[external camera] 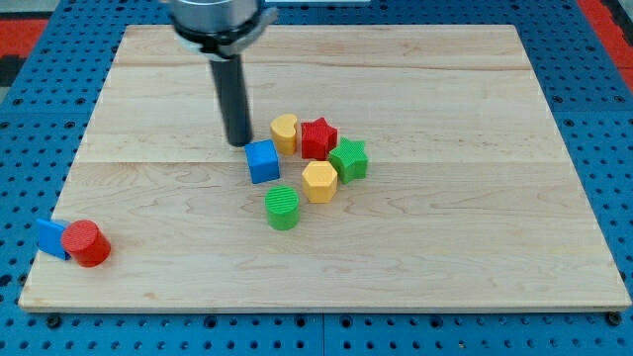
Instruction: Move the red circle to the left of the green circle
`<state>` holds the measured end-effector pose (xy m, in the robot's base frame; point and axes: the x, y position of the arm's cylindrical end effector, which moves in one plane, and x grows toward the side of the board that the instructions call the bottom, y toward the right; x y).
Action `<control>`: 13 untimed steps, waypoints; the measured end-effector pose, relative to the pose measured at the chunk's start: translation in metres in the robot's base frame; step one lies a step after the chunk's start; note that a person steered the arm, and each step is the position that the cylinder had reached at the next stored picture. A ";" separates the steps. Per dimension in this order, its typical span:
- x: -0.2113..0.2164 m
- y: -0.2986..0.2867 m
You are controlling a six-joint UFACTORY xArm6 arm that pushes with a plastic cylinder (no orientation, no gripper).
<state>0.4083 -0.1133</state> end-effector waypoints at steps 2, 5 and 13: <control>-0.012 -0.143; 0.109 -0.191; 0.167 -0.100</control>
<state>0.5756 -0.2137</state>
